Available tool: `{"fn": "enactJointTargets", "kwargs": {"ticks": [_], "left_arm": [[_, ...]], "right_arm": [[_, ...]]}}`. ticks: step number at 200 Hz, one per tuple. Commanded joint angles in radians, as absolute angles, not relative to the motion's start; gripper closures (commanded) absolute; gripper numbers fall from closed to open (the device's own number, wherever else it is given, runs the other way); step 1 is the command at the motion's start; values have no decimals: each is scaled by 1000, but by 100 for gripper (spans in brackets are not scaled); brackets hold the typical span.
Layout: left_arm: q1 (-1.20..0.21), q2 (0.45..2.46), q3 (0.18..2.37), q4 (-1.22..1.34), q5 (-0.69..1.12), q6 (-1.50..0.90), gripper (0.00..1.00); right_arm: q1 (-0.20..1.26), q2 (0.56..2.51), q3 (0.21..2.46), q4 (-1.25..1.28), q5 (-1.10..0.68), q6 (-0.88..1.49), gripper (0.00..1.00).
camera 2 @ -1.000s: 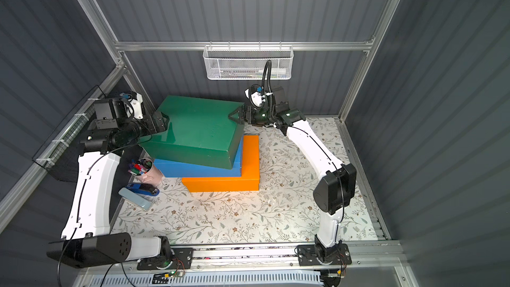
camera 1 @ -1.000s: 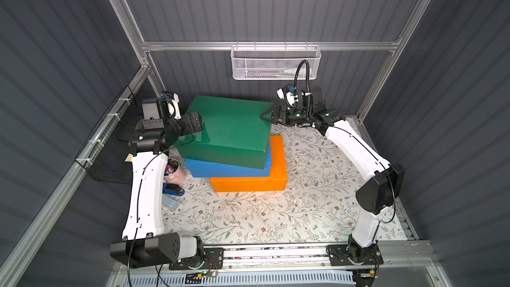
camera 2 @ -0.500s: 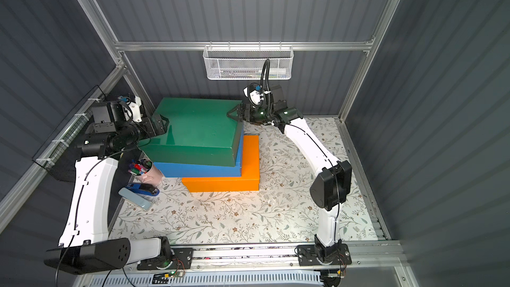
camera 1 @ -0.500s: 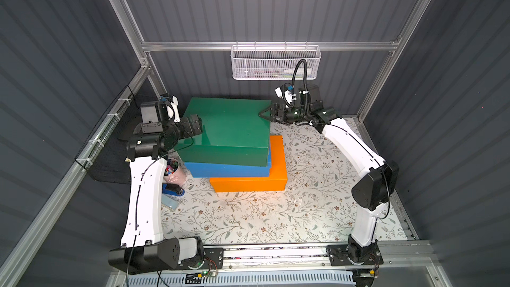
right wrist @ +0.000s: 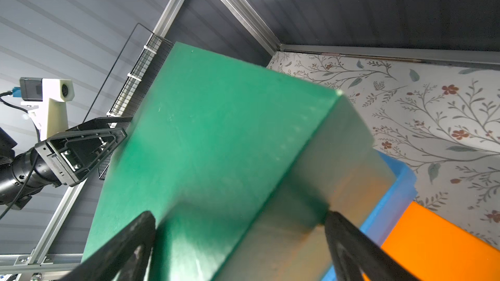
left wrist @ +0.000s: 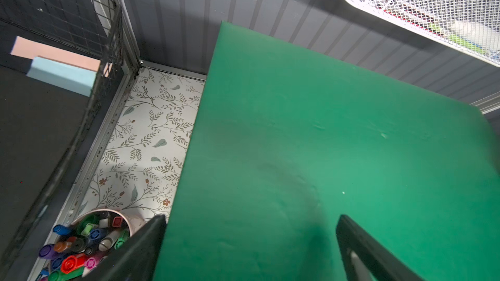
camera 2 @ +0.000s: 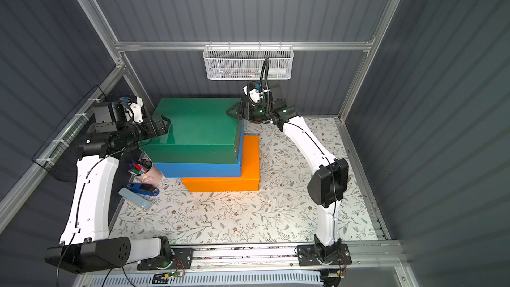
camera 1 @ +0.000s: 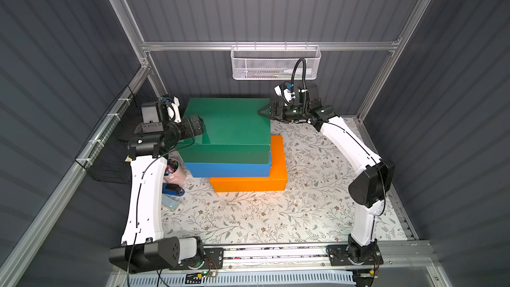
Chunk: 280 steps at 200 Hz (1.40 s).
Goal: Stack the shoeboxes
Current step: Adjust the shoebox.
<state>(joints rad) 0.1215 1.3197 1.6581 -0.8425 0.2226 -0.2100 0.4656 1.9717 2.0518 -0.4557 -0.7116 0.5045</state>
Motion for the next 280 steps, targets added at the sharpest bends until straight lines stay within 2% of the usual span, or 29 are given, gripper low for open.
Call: {"fn": "enactJointTargets", "kwargs": {"ticks": [1,54,103,180,280], "left_arm": [[114,1297,1641,-863,307,-241,0],[114,1279,1626,-860,330,-256,0],[115,1262,1673,-889,250,-273,0],[115,1326,1723,-896,172,-254,0],[115,1421,1745,-844,215,-229,0]], "right_arm": [[474,2006,2076,-459,-742,510,1],[467,2023,2084,-430,-748,516,1],[468,2020,2083,-431,-758,525,1],[466,1936,1983,-441,-672,506,1],[471,1882,1910,-411,-630,568,1]]}}
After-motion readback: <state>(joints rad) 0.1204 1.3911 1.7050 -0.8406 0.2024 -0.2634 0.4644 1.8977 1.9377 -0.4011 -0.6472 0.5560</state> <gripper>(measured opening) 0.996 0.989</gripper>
